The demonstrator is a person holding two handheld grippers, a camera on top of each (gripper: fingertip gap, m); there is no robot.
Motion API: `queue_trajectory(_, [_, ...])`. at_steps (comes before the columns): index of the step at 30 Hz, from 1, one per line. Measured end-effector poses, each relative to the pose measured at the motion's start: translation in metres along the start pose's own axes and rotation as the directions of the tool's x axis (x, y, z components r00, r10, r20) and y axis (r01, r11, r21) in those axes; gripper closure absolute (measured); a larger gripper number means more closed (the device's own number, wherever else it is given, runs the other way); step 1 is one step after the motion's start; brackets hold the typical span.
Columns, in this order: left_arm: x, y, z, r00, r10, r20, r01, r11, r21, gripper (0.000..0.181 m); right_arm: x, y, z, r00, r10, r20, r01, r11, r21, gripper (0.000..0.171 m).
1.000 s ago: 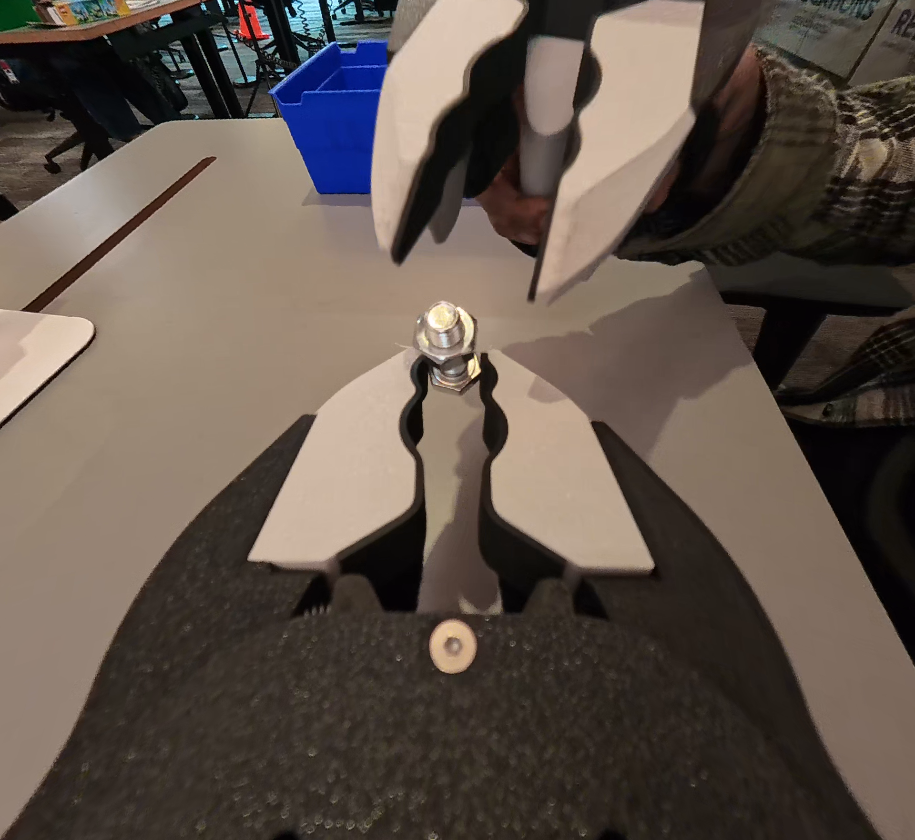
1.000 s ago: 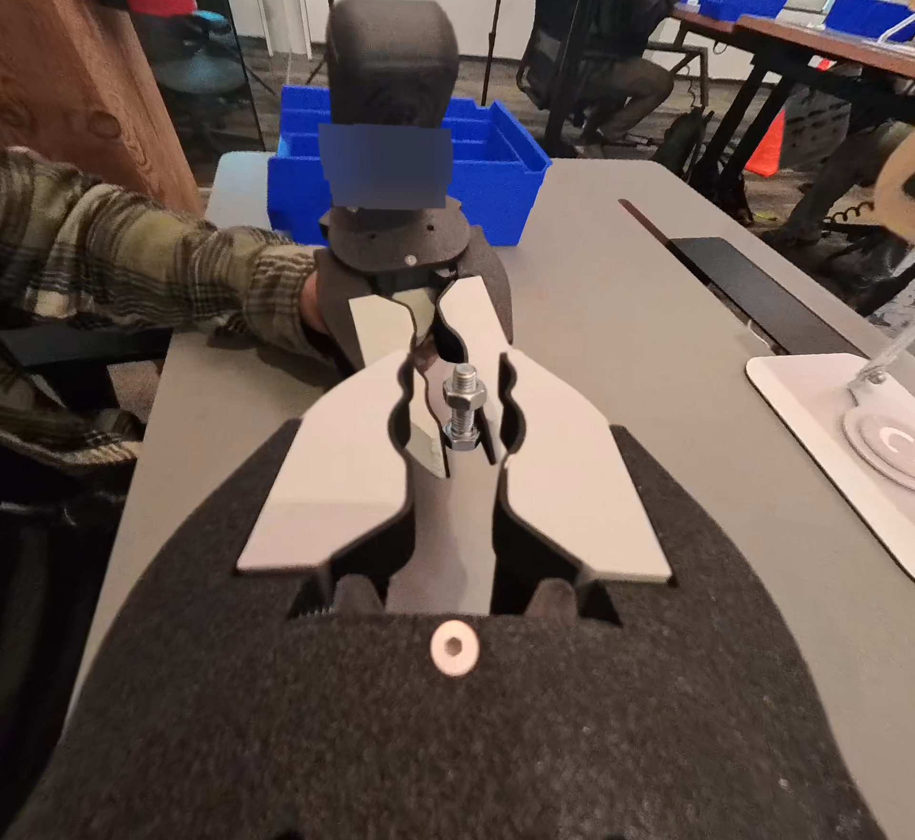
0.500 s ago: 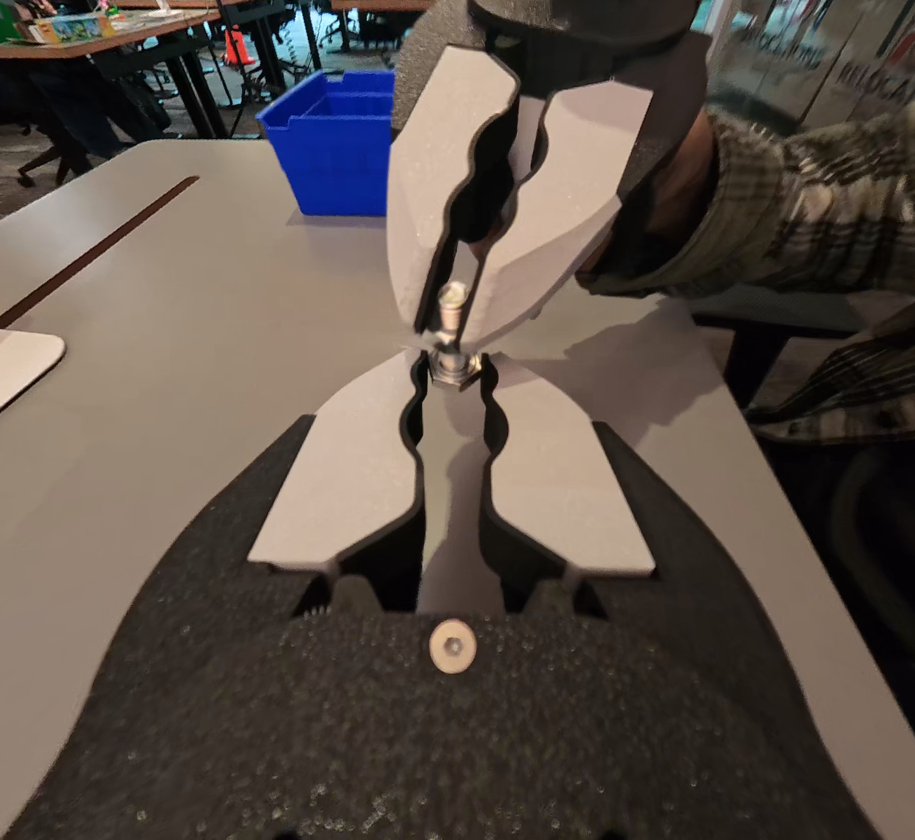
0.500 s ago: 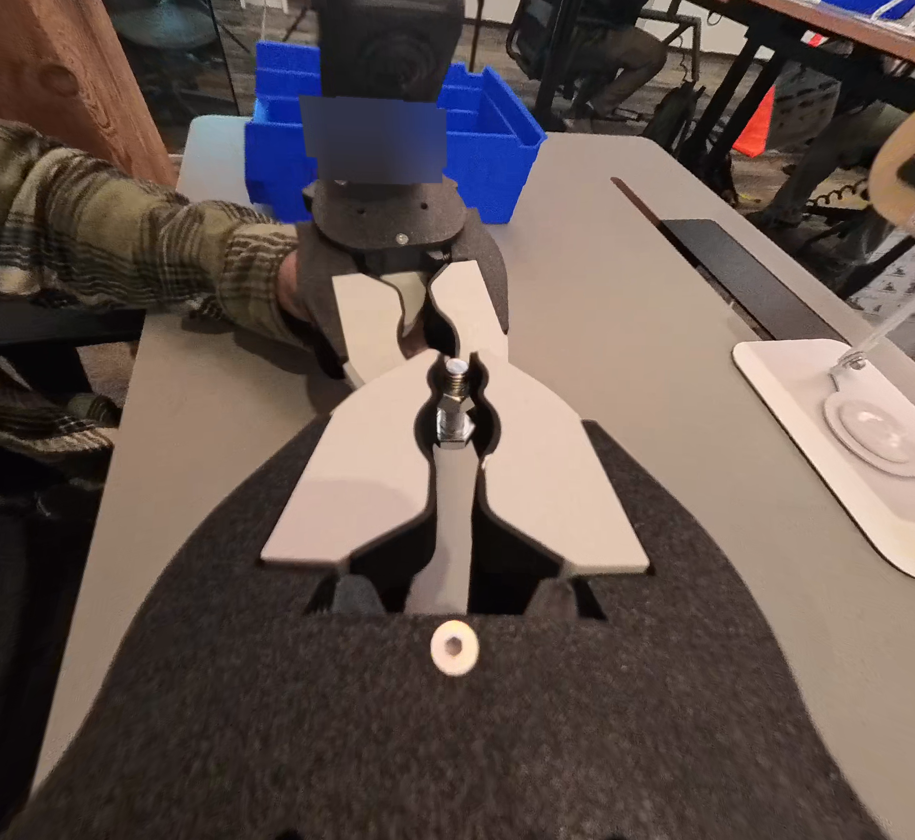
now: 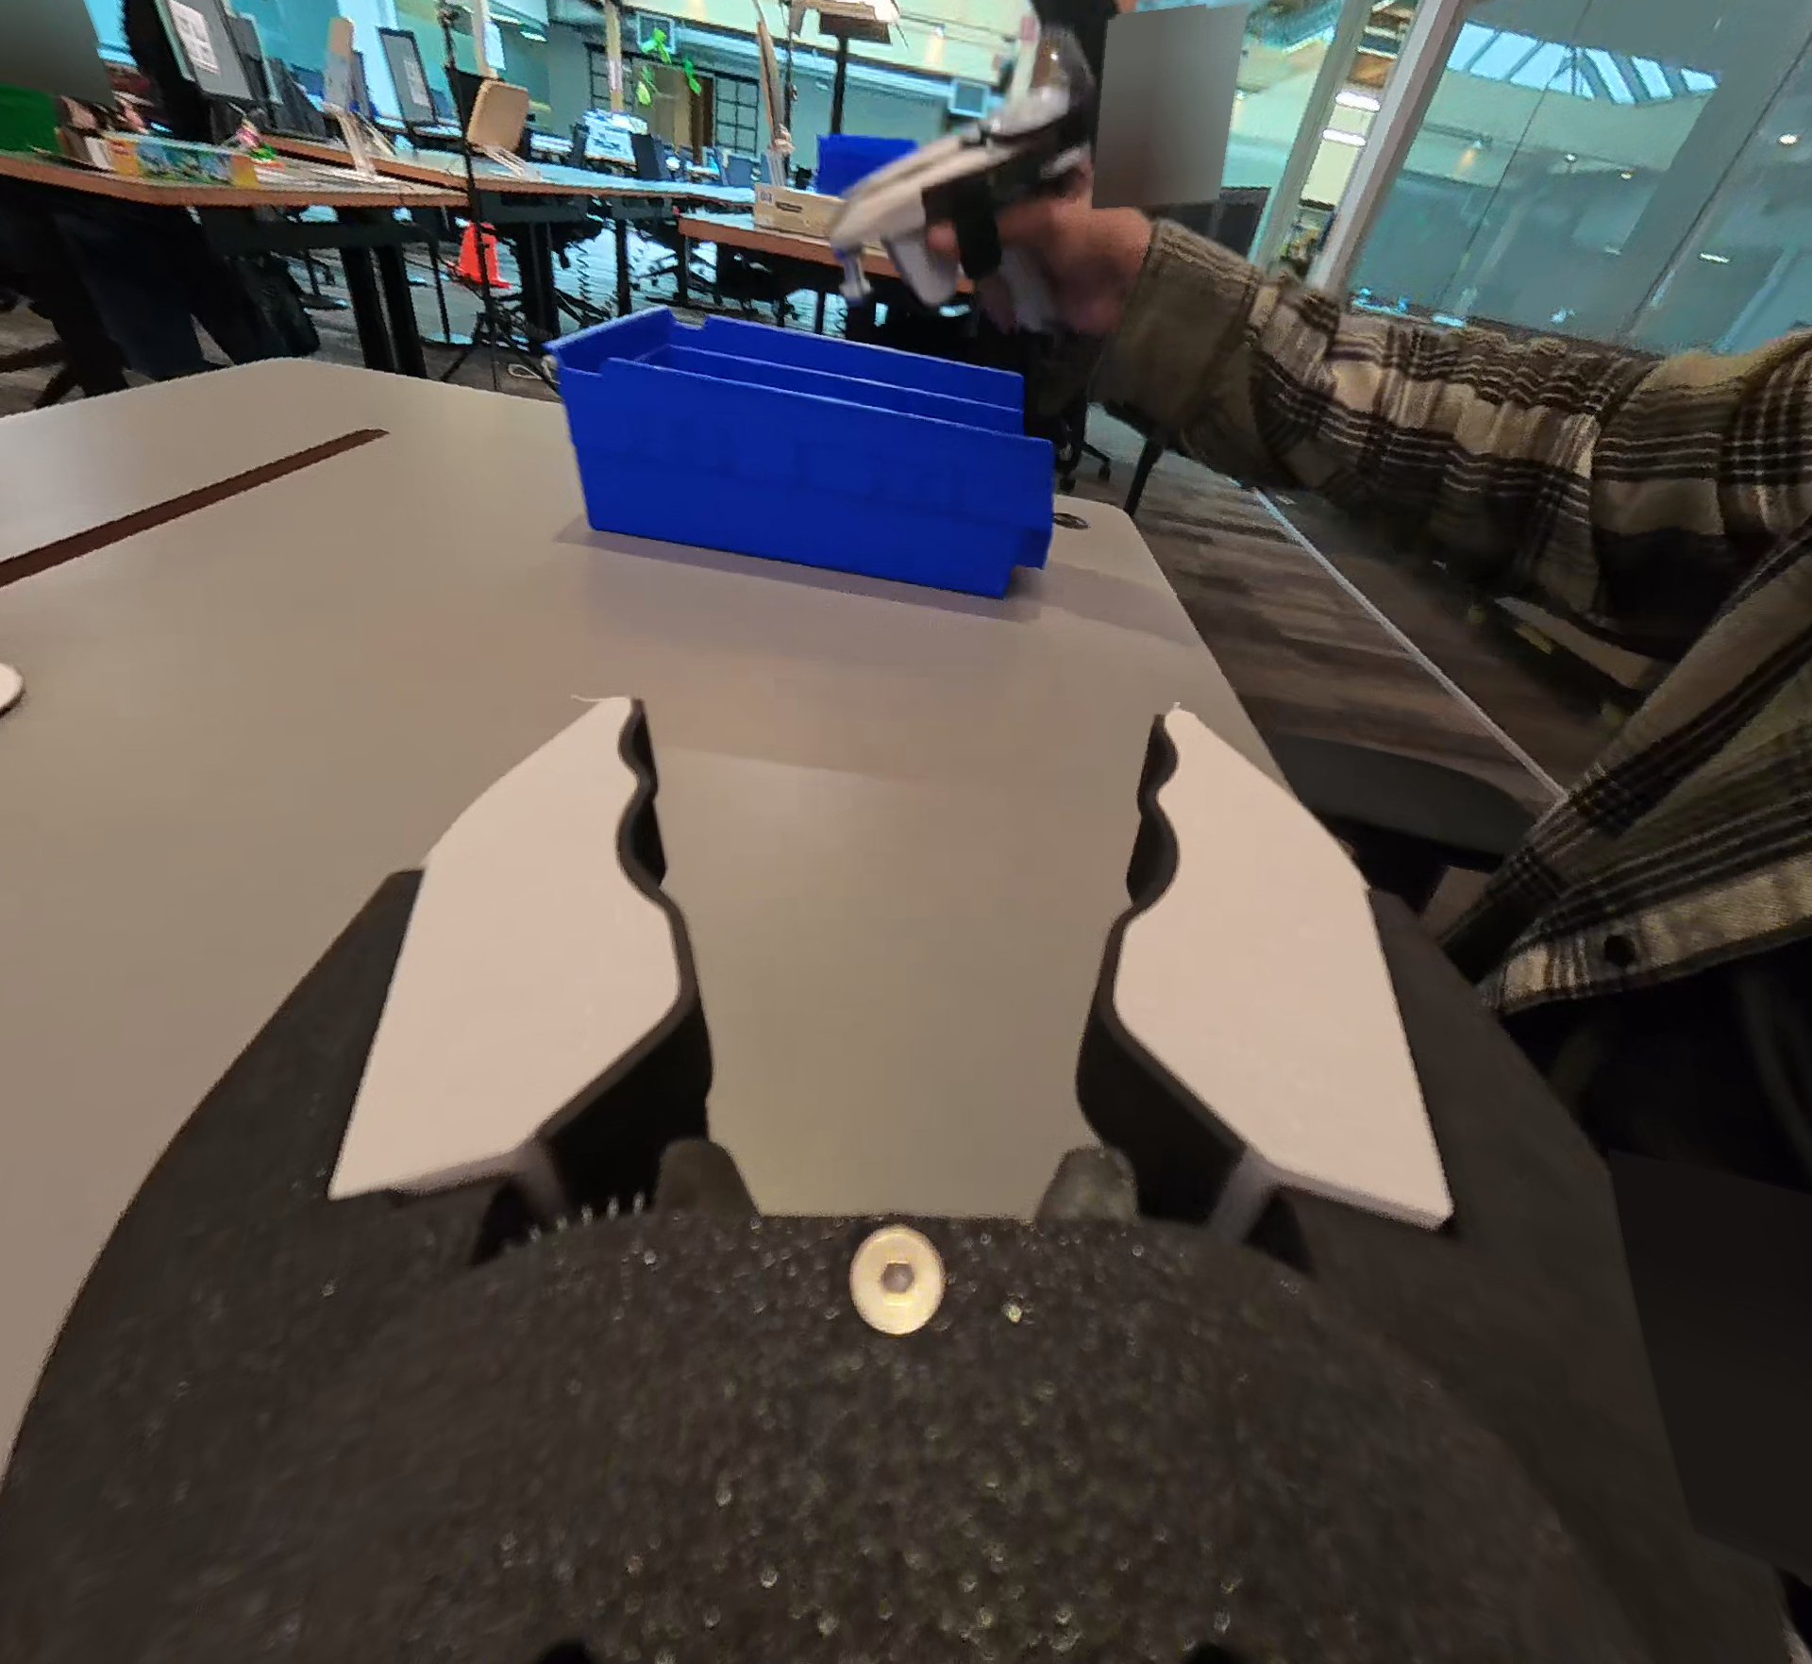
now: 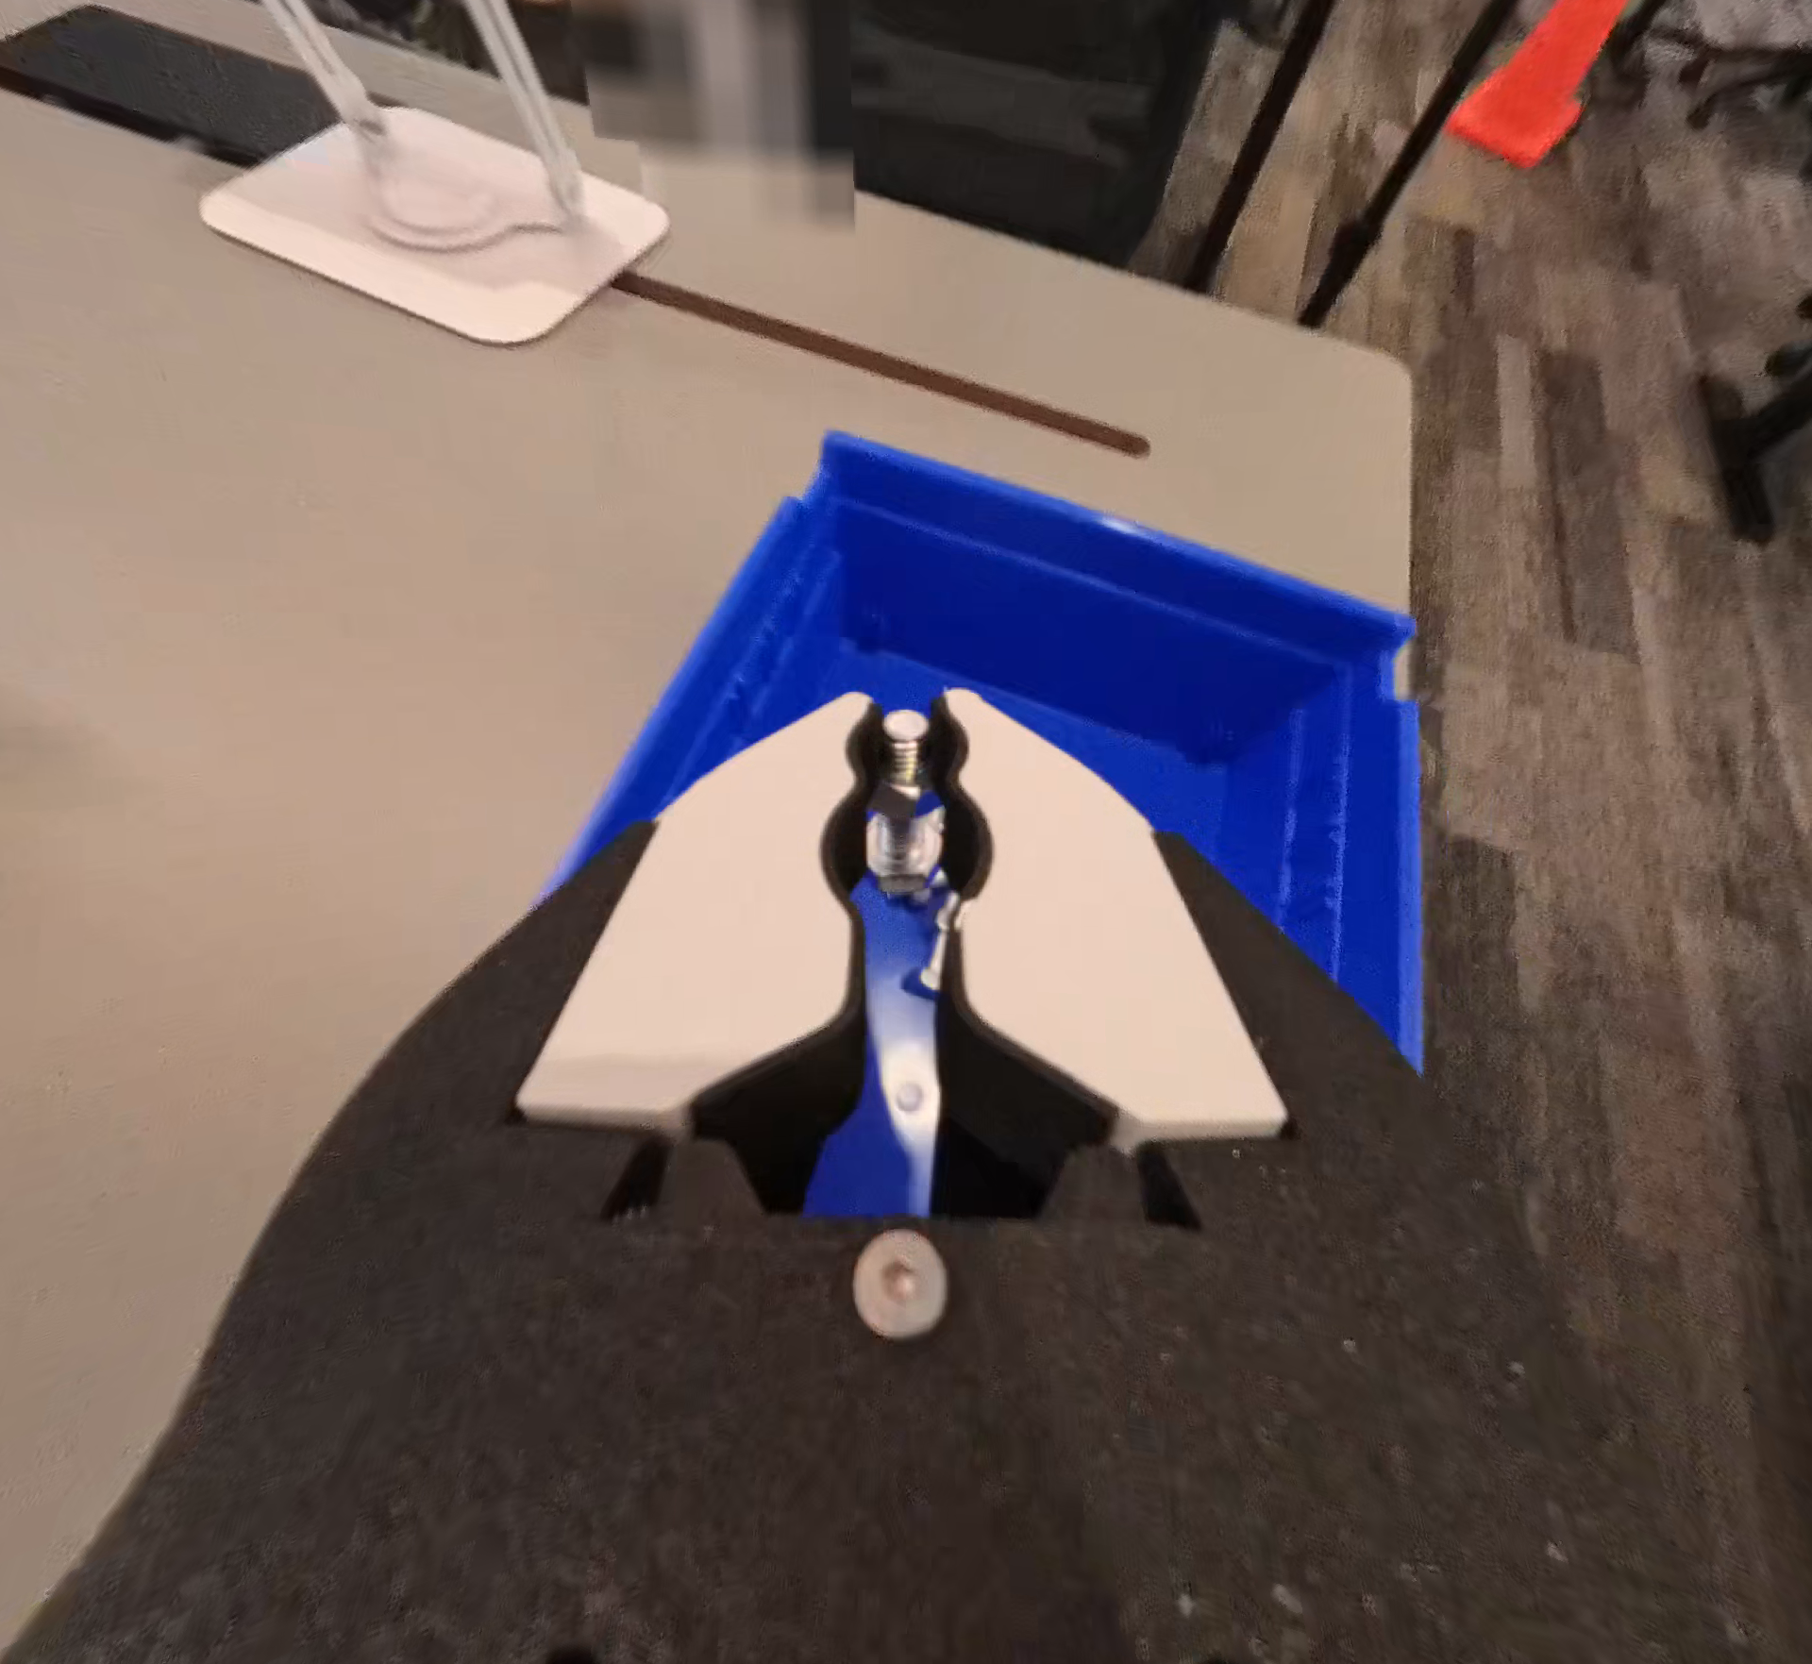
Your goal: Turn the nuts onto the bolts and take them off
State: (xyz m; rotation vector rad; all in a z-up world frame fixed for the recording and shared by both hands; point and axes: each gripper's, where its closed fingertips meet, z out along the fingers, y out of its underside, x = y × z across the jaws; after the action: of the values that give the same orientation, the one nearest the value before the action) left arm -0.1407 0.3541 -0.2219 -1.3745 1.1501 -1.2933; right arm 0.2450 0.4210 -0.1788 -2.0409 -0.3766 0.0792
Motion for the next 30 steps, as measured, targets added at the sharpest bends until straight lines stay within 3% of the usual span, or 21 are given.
queue_trajectory(6, [-0.023, -0.003, -0.010, 0.986, 0.077, 0.151, -0.080, 0.997, 0.019, 0.086, 0.030, 0.071, 0.028, 0.996, 0.056, -0.075, -0.070, 0.976, -0.206, 0.162])
queue_trajectory(17, [-0.043, -0.018, -0.031, 0.942, 0.126, 0.313, -0.140, 0.990, 0.024, 0.088, 0.038, 0.121, 0.056, 0.990, 0.056, -0.132, -0.104, 0.914, -0.393, 0.162])
queue_trajectory(22, [-0.051, -0.018, -0.037, 0.928, 0.117, 0.354, -0.129, 0.992, 0.011, 0.088, 0.037, 0.122, 0.058, 0.987, 0.059, -0.153, -0.116, 0.909, -0.400, 0.161])
queue_trajectory(30, [-0.061, -0.018, -0.046, 0.909, 0.095, 0.405, -0.104, 0.995, 0.000, 0.090, 0.034, 0.069, 0.031, 0.985, 0.027, -0.172, -0.079, 0.950, -0.303, 0.129])
